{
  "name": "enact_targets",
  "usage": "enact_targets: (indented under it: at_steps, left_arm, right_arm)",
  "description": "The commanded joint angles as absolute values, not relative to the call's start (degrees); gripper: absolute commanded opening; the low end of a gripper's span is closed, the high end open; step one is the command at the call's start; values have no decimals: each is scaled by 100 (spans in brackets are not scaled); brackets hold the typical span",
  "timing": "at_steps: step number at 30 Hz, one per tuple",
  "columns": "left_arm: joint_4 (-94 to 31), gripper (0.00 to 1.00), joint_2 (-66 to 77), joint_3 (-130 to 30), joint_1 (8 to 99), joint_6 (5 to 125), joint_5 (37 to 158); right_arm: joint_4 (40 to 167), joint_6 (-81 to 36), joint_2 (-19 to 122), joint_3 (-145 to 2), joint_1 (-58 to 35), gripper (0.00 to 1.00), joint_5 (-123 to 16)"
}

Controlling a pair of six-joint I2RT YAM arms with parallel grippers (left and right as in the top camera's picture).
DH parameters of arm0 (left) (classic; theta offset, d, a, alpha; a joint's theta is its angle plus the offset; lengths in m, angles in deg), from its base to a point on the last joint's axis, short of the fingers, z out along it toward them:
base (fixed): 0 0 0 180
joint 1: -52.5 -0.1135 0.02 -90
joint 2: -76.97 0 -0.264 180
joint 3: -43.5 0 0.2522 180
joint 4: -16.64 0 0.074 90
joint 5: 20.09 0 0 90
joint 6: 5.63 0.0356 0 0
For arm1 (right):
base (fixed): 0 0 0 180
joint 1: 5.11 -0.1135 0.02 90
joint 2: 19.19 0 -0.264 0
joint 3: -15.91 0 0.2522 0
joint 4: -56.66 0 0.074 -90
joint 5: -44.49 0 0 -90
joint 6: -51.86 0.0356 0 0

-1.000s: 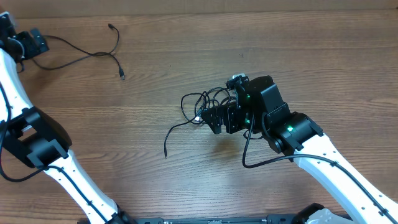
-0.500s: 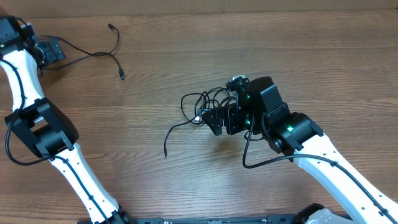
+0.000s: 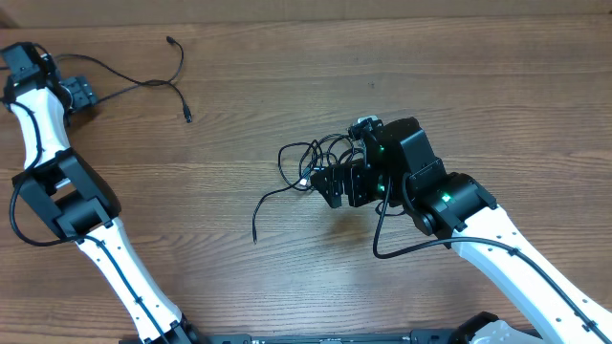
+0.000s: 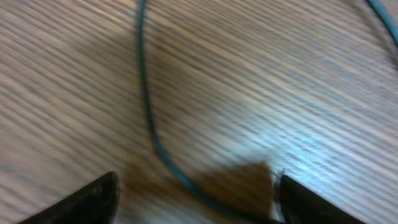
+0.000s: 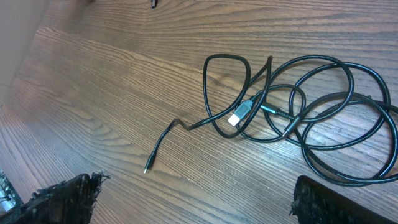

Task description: Untangle cables

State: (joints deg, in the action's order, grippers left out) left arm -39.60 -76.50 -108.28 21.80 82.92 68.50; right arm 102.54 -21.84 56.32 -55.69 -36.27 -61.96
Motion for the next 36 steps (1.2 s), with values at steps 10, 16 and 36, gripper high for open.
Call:
enact_targets:
  at_steps: [10,16,36]
  left_arm:
    - [-3791,22,-7980,-10825,1828,8309,6688]
    - [-3708,4,-7967,-11116,1826,8307,6673]
    - [-4095,100,-7595,-12438,1608,7656,6673]
  right_arm:
    - [10228,-2180,5645,-5674,-3623,100,-6170]
    - [10234,-2178,5645,-5674,-3623,99,-6170]
    - [10376,-2180,5645,-5674,-3620,97,-6231]
